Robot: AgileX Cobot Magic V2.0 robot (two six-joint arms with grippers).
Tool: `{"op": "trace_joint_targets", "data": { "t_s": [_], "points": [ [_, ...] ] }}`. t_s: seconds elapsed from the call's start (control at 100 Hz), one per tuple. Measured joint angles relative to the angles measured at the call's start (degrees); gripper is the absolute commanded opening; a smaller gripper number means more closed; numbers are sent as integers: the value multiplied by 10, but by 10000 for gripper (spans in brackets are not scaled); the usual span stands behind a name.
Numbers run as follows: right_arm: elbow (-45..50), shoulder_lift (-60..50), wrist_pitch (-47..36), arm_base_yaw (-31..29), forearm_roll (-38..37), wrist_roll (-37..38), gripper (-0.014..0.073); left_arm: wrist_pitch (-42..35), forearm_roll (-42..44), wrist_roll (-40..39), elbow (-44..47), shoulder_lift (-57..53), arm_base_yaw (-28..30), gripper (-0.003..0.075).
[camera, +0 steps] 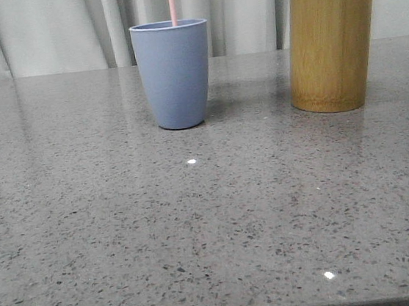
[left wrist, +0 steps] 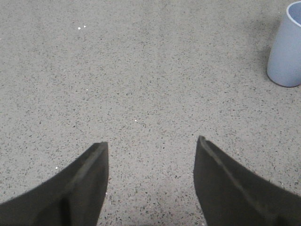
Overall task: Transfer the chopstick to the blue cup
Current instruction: 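Lower the pink chopstick into the blue cup with the right gripper, then open the right gripper to release the chopstick in the cup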
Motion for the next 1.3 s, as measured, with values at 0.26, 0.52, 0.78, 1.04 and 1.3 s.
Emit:
{"op": "trace_joint_targets", "data": {
  "t_s": [0.26, 0.52, 0.78, 1.04, 1.3],
  "points": [
    [17, 29, -3, 0, 1, 0, -105, 0, 0, 0, 0, 0, 0, 401],
    [17, 42, -1, 0, 1, 0, 102, 0, 1, 0, 0, 0, 0, 401],
    [17, 42, 3, 0, 1, 0, 190, 0, 3, 0, 0, 0, 0, 401],
    [17, 40, 10, 0, 1, 0, 190, 0, 3, 0, 0, 0, 0, 401],
    [17, -2, 44, -21, -16, 0, 187, -1, 10, 0, 0, 0, 0, 401]
  ]
}}
